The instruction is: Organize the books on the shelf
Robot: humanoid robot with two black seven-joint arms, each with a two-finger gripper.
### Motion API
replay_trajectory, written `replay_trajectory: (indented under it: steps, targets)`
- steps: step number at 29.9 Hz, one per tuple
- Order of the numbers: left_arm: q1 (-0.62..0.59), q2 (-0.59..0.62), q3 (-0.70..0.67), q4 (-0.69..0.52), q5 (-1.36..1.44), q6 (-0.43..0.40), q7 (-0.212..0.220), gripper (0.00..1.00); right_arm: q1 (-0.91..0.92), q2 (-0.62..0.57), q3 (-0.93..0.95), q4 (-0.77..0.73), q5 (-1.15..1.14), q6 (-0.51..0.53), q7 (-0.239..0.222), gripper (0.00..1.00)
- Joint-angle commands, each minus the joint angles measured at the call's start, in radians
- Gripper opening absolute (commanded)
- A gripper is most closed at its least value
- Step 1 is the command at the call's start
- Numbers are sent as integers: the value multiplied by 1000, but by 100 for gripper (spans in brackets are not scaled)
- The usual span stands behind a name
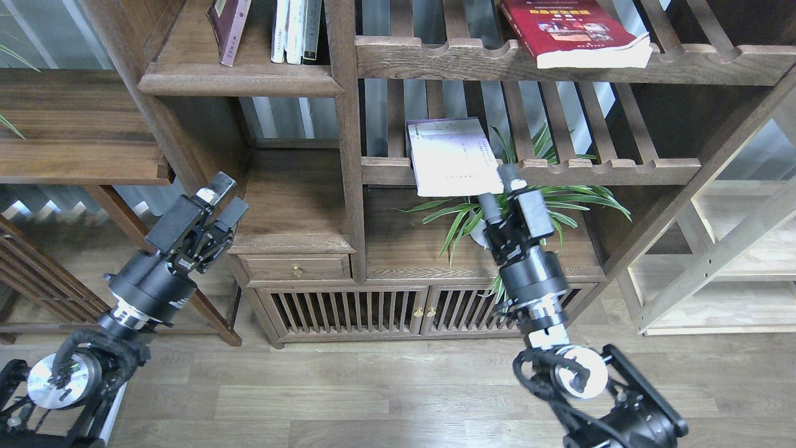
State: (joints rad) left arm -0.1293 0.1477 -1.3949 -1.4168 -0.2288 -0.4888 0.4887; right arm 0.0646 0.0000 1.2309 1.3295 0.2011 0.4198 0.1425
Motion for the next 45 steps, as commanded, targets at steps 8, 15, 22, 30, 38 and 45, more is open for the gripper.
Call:
replay_trajectory:
  steps: [8,15,22,30,38,45]
  targets:
    - [-59,12,-1,56,-1,0,0,97,193,0,145,-15,38,-165,-1,99]
    - [-61,13,-7,61,-6,0,0,98,210,0,154,-16,40,-173,-1,99]
    - [-61,15,-6,59,-9,0,0,98,225,-21,183,-18,41,-176,-1,99]
    - [-61,15,-4,59,-7,0,0,98,225,-60,211,-29,43,-177,-1,99]
    - [-61,16,-1,64,-7,0,0,98,242,-64,200,-38,43,-223,-1,99]
    - [-62,26,13,71,-7,0,0,98,270,-83,200,-38,43,-259,-4,99]
